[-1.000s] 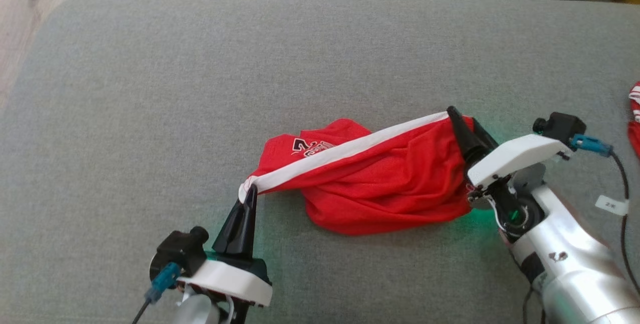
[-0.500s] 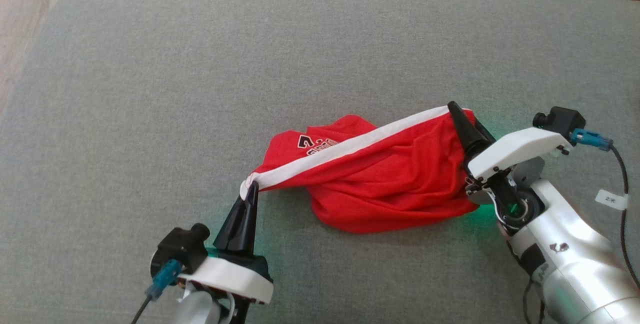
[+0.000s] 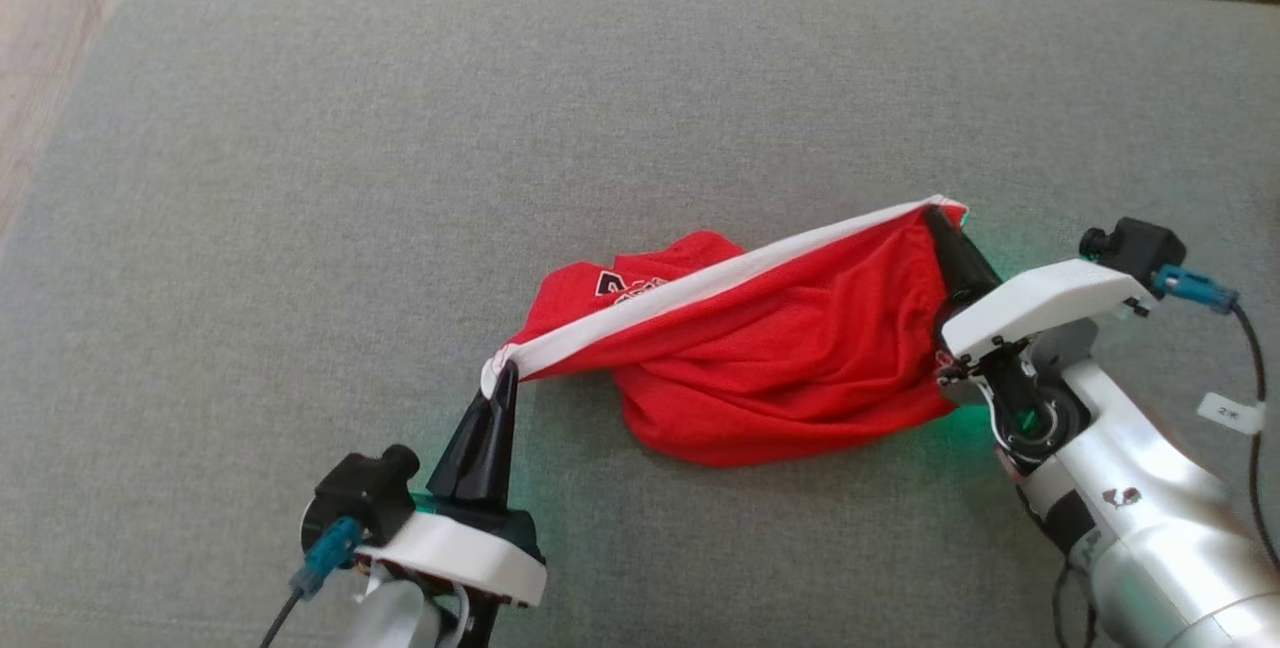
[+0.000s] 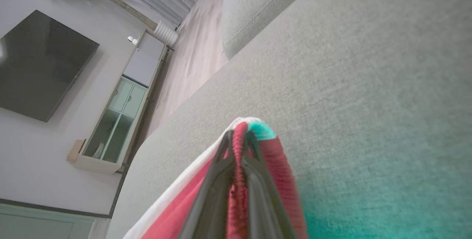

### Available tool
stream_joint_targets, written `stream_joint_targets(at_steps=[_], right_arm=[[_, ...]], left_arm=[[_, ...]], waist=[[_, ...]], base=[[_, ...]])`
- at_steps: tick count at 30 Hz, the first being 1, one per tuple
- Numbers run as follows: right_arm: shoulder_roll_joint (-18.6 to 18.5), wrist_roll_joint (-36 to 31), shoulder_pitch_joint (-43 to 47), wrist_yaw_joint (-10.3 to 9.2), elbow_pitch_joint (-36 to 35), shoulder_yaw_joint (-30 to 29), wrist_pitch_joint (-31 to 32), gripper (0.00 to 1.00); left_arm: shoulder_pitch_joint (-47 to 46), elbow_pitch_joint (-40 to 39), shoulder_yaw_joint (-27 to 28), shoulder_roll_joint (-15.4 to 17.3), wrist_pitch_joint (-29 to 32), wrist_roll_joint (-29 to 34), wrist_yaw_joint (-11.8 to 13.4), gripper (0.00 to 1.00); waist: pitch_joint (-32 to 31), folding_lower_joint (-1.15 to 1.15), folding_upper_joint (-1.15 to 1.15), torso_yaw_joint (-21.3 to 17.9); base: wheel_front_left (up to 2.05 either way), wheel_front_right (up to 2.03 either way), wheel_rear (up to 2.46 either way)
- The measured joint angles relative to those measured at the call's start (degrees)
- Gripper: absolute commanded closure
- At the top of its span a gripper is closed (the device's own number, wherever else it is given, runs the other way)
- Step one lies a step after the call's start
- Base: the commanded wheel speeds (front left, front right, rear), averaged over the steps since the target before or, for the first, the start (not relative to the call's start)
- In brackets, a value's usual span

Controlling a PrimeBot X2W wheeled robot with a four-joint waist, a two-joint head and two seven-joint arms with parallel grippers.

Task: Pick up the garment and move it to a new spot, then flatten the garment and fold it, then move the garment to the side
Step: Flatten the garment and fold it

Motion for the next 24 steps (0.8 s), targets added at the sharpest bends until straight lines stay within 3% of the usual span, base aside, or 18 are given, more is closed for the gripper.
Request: stream_joint_targets(at_steps=[10, 17, 24], right_arm=[[-3.03, -1.22, -2.21, 0.00, -6.90, 5.79, -5.13, 1.00], [-7.69, -1.54, -7.25, 0.00, -16.17, 8.83, -6.57, 1.00], [-12.78, -1.69, -10.87, 0.00, -24.69, 11.39, -5.20, 1.00]], left_arm=[[-3.28, 0.11, 5.49, 0.93, 0.00, 2.69, -0.01, 1.00], [-19.37, -1.21, 7.83, 7.59, -0.01, 4.20, -0.02, 1.00], [-26.44, -0.22, 6.90, 12.05, -0.24, 4.53, -0.02, 1.00]], waist=[[-3.18, 0.00, 0.00, -2.87], [-7.07, 0.00, 0.00, -5.84], [-10.63, -0.01, 0.00, -8.94]], base=[[0.00, 0.00, 0.00], [0.00, 0.00, 0.00], [0.00, 0.00, 0.00]])
